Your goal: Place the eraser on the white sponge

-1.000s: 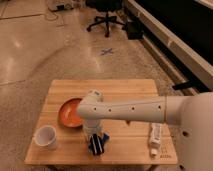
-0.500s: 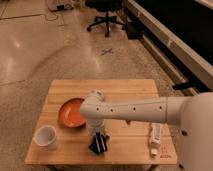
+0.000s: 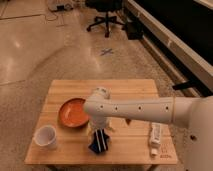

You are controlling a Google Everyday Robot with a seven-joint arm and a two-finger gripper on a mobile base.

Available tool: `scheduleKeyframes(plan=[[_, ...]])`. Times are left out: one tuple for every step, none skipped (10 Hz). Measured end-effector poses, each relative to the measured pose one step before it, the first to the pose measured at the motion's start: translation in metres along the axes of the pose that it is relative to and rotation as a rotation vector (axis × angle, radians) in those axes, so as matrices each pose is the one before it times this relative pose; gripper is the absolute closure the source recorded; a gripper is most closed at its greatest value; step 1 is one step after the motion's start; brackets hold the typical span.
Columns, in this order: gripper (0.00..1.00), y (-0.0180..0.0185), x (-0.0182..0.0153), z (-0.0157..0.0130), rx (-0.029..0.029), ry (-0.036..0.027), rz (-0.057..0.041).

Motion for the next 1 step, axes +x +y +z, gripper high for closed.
scheduleKeyframes(plan=[[0.20, 0.00150, 0.00169, -0.00608, 0.00333, 0.00866, -0.00167]])
